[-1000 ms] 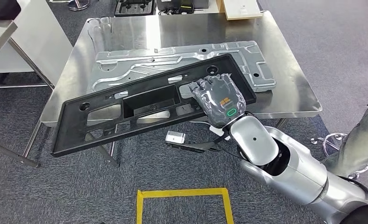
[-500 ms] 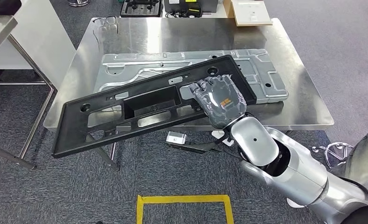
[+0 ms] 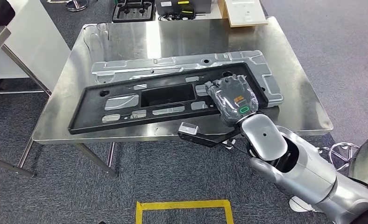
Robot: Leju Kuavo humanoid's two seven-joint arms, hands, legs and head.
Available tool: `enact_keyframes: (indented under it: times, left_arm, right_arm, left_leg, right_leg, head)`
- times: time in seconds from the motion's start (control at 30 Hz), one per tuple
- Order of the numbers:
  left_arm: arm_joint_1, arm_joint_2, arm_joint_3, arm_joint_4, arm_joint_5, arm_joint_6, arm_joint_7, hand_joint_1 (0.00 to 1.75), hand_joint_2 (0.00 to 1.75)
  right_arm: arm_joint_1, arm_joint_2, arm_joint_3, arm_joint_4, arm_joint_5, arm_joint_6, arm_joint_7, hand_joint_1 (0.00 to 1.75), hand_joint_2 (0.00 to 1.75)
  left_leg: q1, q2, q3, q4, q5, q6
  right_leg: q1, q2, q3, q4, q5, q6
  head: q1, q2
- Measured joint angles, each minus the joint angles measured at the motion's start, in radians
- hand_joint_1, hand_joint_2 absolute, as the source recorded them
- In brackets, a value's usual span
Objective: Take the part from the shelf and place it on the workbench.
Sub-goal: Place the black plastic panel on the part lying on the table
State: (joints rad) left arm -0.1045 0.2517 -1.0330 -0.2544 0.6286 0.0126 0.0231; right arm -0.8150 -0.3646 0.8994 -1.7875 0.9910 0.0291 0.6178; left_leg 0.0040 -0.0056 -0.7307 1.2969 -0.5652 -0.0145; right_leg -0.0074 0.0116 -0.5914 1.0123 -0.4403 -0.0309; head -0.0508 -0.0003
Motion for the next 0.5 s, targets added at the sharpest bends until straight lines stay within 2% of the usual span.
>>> enact_keyframes:
  times: [0.03,0.07,0.1,0.13,0.17,0.27,0.33,0.37,0.43,0.47,0.5]
  left_arm:
    - [0.001,0.000,0.000,0.000,0.000,0.000,-0.002,0.00,1.75]
    - [0.001,0.000,0.000,0.000,0.000,0.001,-0.003,0.00,1.75]
    - [0.001,0.000,0.000,0.000,0.000,0.001,-0.004,0.00,1.75]
    - [0.001,0.001,0.000,0.000,0.000,0.002,-0.005,0.00,1.75]
    - [0.000,0.002,0.000,0.000,0.000,0.002,-0.006,0.00,1.75]
    - [-0.003,0.003,0.000,0.000,0.000,0.004,-0.008,0.00,1.75]
    - [0.000,0.002,0.000,0.000,0.000,0.006,-0.013,0.00,1.75]
    - [0.001,0.002,0.000,0.000,0.000,0.007,-0.015,0.00,1.75]
    - [0.000,0.002,0.000,0.000,0.001,0.010,-0.021,0.00,1.75]
    - [0.000,0.002,0.000,0.000,0.001,0.012,-0.023,0.00,1.75]
    - [0.000,0.002,0.000,0.000,0.001,0.014,-0.027,0.00,1.75]
  right_arm:
    - [0.003,-0.012,-0.004,0.006,-0.021,0.003,0.007,1.75,1.75]
    - [0.004,-0.024,-0.009,0.013,-0.040,0.006,0.014,1.75,1.75]
    - [0.005,-0.037,-0.016,0.021,-0.058,0.008,0.021,1.75,1.75]
    - [0.006,-0.050,-0.024,0.029,-0.076,0.009,0.028,1.75,1.75]
    - [0.008,-0.064,-0.035,0.037,-0.098,0.010,0.035,1.75,1.75]
    - [0.021,-0.109,-0.066,0.064,-0.159,0.006,0.051,1.75,1.75]
    - [0.029,-0.138,-0.081,0.083,-0.183,0.005,0.059,1.75,1.75]
    - [0.031,-0.152,-0.088,0.092,-0.193,0.006,0.064,1.75,1.75]
    - [0.039,-0.176,-0.100,0.111,-0.210,0.006,0.073,1.75,1.75]
    - [0.047,-0.189,-0.106,0.121,-0.217,0.008,0.077,1.75,1.75]
    - [0.057,-0.203,-0.113,0.132,-0.223,0.010,0.079,1.75,1.75]
  left_leg:
    - [0.001,0.000,0.006,-0.044,0.047,0.000]
    - [0.001,0.000,0.027,-0.117,0.101,0.001]
    - [0.000,0.000,0.053,-0.184,0.140,0.004]
    - [-0.002,0.000,0.076,-0.241,0.160,0.009]
    - [-0.004,-0.001,0.089,-0.272,0.162,0.015]
    - [-0.003,-0.002,0.103,-0.293,0.143,0.034]
    - [0.001,-0.002,0.119,-0.302,0.138,0.047]
    - [0.002,-0.002,0.126,-0.305,0.135,0.052]
    - [0.001,-0.001,0.133,-0.303,0.127,0.060]
    - [0.001,-0.002,0.137,-0.302,0.121,0.062]
    - [0.000,-0.003,0.144,-0.301,0.115,0.063]
  right_leg:
    - [0.000,0.001,0.010,0.000,-0.007,0.002]
    - [0.000,0.001,0.021,0.000,-0.015,0.004]
    - [0.001,0.002,0.029,0.001,-0.022,0.009]
    - [0.002,0.003,0.033,0.002,-0.027,0.013]
    - [0.004,0.004,0.033,0.002,-0.031,0.018]
    - [0.004,0.003,0.032,0.000,-0.037,0.033]
    - [0.005,0.000,0.019,0.038,-0.060,0.042]
    - [0.004,-0.001,-0.008,0.091,-0.082,0.045]
    - [0.003,-0.002,-0.091,0.227,-0.127,0.049]
    - [0.002,-0.002,-0.129,0.277,-0.133,0.051]
    - [0.001,-0.002,-0.150,0.293,-0.118,0.051]
  head:
    - [0.000,0.000]
    - [0.000,0.000]
    - [0.001,0.000]
    - [0.000,0.000]
    - [0.000,0.000]
    - [-0.001,0.000]
    - [0.001,0.000]
    - [0.003,0.000]
    - [0.005,0.000]
    - [0.006,0.000]
    - [0.006,0.000]
